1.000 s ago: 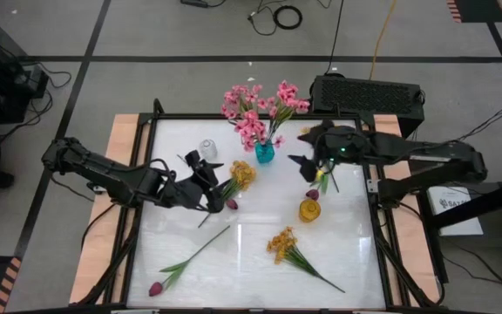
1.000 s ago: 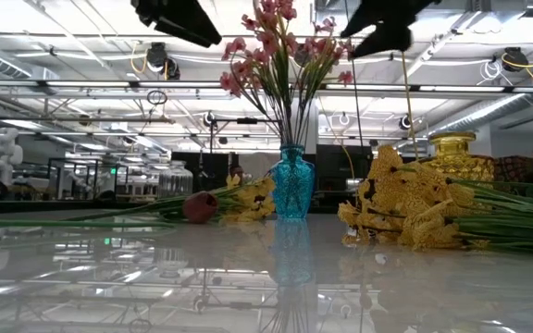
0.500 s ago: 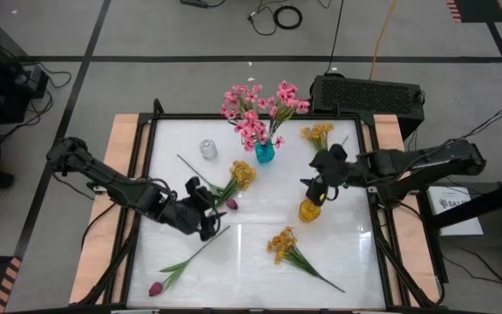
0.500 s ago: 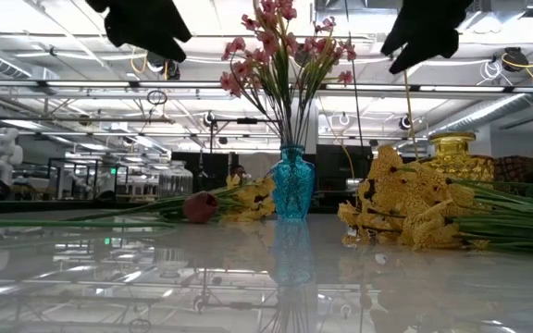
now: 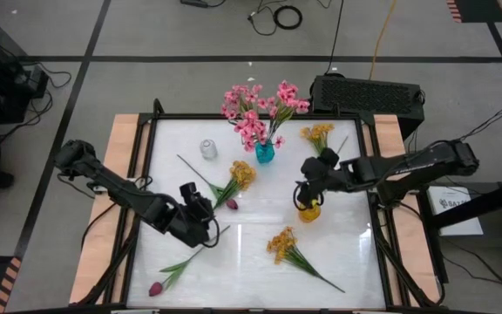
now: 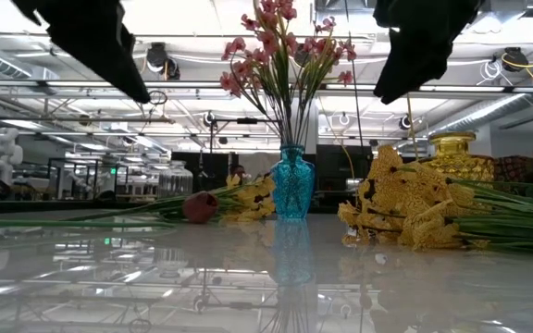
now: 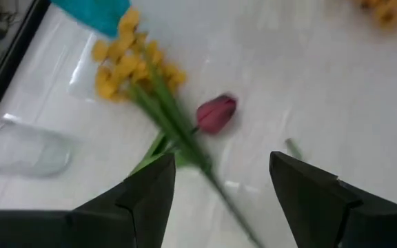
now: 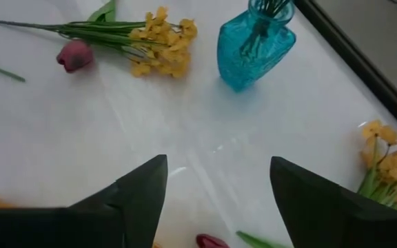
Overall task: Sort flowers into vase by color
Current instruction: Put the middle yellow flowers into the transparent vase
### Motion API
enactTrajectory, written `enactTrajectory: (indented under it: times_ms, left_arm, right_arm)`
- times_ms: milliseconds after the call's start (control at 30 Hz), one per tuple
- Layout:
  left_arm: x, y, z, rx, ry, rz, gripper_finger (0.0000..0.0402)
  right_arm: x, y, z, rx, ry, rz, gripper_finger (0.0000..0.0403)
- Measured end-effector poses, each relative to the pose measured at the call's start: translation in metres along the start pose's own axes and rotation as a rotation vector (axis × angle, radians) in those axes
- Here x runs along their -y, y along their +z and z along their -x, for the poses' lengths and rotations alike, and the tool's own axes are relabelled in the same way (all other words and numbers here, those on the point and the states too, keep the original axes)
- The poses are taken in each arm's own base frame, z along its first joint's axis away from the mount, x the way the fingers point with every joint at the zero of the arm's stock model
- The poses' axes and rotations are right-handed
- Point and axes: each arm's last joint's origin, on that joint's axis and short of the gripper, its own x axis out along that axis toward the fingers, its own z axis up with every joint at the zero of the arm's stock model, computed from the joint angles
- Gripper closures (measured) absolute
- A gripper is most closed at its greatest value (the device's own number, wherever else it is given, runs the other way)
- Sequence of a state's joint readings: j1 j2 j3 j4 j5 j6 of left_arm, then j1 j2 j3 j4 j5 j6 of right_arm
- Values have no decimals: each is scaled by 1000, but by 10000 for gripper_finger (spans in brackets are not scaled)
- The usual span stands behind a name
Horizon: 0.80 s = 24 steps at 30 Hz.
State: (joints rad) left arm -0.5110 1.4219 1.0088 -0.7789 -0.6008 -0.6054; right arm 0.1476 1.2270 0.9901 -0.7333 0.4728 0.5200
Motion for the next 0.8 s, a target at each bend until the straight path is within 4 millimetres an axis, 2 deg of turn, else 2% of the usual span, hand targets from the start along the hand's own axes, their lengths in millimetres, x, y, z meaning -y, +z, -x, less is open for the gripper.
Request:
enactTrajectory:
  times_ms: [267,400,567,667,800]
  left_arm:
    - [-6,-7,5,-41,40,46,160]
    - [1,-10,9,-30,20,125,160]
    - [10,-14,14,-12,-17,78,160]
    - [11,-15,15,-23,-31,22,160]
    - [11,-15,15,-31,-40,-59,160]
  right_arm:
    - [3,1,2,4,7,34,175]
    - [1,0,3,-35,71,-1,184]
    - [1,-2,3,-66,87,-45,191]
    - [10,-3,1,-51,-43,-61,195]
    - [37,-1,-5,-25,-305,-164,199]
